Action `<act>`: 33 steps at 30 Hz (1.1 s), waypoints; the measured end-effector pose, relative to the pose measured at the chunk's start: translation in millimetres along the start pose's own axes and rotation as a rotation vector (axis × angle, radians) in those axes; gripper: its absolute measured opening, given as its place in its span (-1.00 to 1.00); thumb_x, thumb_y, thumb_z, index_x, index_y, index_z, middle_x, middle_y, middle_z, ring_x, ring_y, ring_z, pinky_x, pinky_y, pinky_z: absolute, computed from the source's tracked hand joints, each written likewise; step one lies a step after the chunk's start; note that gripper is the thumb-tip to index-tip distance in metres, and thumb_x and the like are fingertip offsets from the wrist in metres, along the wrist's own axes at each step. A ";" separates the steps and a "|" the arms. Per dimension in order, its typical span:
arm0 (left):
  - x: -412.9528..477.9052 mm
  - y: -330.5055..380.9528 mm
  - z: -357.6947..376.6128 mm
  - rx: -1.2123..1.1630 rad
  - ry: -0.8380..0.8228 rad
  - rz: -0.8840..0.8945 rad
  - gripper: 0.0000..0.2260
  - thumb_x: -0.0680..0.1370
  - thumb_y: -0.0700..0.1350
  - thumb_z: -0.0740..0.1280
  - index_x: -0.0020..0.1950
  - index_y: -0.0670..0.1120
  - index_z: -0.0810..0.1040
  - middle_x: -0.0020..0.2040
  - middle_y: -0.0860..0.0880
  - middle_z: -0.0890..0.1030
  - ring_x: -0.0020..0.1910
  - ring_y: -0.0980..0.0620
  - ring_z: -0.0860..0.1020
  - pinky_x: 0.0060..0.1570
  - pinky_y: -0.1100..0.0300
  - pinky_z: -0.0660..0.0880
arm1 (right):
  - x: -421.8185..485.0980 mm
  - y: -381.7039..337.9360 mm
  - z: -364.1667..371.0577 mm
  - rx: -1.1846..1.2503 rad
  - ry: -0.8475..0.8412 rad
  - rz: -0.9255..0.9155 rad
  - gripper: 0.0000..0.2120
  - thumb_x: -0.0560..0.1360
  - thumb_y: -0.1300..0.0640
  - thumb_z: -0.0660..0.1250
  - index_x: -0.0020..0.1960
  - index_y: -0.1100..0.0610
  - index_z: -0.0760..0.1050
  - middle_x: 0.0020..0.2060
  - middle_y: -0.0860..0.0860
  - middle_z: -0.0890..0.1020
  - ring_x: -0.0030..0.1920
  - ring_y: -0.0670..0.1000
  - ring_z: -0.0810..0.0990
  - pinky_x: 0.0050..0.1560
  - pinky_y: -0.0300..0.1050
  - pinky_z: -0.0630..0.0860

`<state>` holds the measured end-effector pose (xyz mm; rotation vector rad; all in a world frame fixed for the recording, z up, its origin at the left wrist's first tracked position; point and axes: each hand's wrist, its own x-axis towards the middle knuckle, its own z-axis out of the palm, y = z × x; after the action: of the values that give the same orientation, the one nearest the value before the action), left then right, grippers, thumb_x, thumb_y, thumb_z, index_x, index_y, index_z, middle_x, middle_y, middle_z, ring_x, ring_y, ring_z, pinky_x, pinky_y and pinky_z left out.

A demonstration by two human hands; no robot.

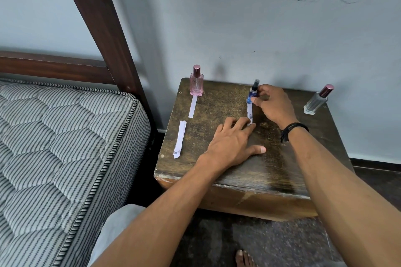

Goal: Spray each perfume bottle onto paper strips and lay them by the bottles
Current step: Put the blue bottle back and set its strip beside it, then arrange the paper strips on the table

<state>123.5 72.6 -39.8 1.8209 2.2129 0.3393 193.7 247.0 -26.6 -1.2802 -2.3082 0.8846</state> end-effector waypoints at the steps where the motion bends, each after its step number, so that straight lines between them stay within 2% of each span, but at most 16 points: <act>1: 0.3 -0.1 0.2 -0.007 0.000 -0.002 -0.30 0.56 0.36 0.18 0.57 -0.02 0.26 0.52 0.02 0.25 0.44 -0.13 0.20 0.40 -0.12 0.27 | -0.7 -0.2 0.0 0.002 -0.003 0.005 -0.73 0.54 0.01 0.49 0.22 -0.07 0.63 0.05 -0.12 0.68 0.15 0.03 0.65 0.23 0.10 0.55; 5: 1.3 -0.8 0.6 -0.070 0.029 -0.012 -0.33 0.56 0.35 0.21 0.55 -0.01 0.30 0.48 0.00 0.29 0.42 -0.13 0.23 0.39 -0.12 0.28 | -2.4 -0.8 -0.3 0.022 -0.015 0.014 -0.61 0.49 0.06 0.53 0.30 -0.08 0.60 0.09 -0.11 0.70 0.16 0.02 0.65 0.26 0.11 0.55; 11: 2.1 -1.4 -0.7 -0.120 0.050 -0.020 -0.35 0.56 0.32 0.23 0.54 -0.02 0.32 0.46 -0.03 0.31 0.40 -0.13 0.26 0.40 -0.10 0.30 | -6.3 -1.5 -4.6 0.139 -0.029 0.048 -0.47 0.48 0.31 0.50 0.40 0.02 0.52 0.13 -0.07 0.68 0.07 -0.01 0.68 0.25 0.00 0.56; 13: 2.5 -1.9 -1.7 -0.122 0.054 -0.019 -0.36 0.57 0.31 0.24 0.53 -0.02 0.33 0.45 -0.04 0.31 0.40 -0.14 0.27 0.41 -0.09 0.30 | -12.4 -1.0 -6.6 0.171 -0.006 0.063 -0.45 0.50 0.34 0.47 0.44 0.04 0.49 0.16 -0.07 0.66 0.02 -0.06 0.66 0.16 -0.12 0.55; 16: 2.7 -3.6 -4.6 -0.176 0.076 -0.025 -0.41 0.57 0.27 0.27 0.50 -0.05 0.39 0.43 -0.06 0.34 0.38 -0.13 0.31 0.42 -0.06 0.31 | -27.7 3.7 -7.0 0.222 0.080 0.101 -0.51 0.54 0.35 0.42 0.41 0.04 0.51 0.14 -0.08 0.64 0.03 -0.07 0.61 -0.05 -0.34 0.43; 21: 1.9 -7.1 -10.7 -0.236 0.143 -0.051 -0.58 0.60 0.14 0.30 0.37 -0.07 0.51 0.35 -0.03 0.42 0.33 -0.06 0.39 0.36 0.05 0.34 | -51.7 6.9 -10.0 0.263 0.209 0.202 -0.63 0.55 0.35 0.37 0.25 -0.01 0.60 0.03 -0.09 0.67 0.09 -0.03 0.63 0.09 -0.13 0.51; 26: -0.3 -7.7 -16.2 -0.268 0.222 -0.076 -0.73 0.61 0.01 0.33 0.23 -0.09 0.61 0.20 -0.02 0.52 0.21 -0.03 0.48 0.29 0.08 0.41 | -71.0 -0.2 -21.1 0.260 0.232 0.288 -0.72 0.53 0.28 0.33 -0.06 -0.11 0.62 -0.06 -0.13 0.72 0.02 -0.03 0.69 0.15 0.10 0.64; 33: -3.1 -15.9 -35.7 -0.335 0.345 -0.214 -0.86 0.61 -0.09 0.32 0.06 -0.06 0.67 0.08 0.01 0.60 0.00 0.06 0.54 0.13 0.12 0.51 | -113.8 -24.5 -14.4 0.138 0.037 0.222 -0.89 0.54 0.11 0.44 -0.08 -0.11 0.64 -0.06 -0.17 0.70 -0.03 -0.04 0.70 0.13 0.03 0.60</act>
<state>97.2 65.9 -11.4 1.4202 2.3611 0.9752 246.6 145.7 -0.3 -1.4984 -2.0650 1.0627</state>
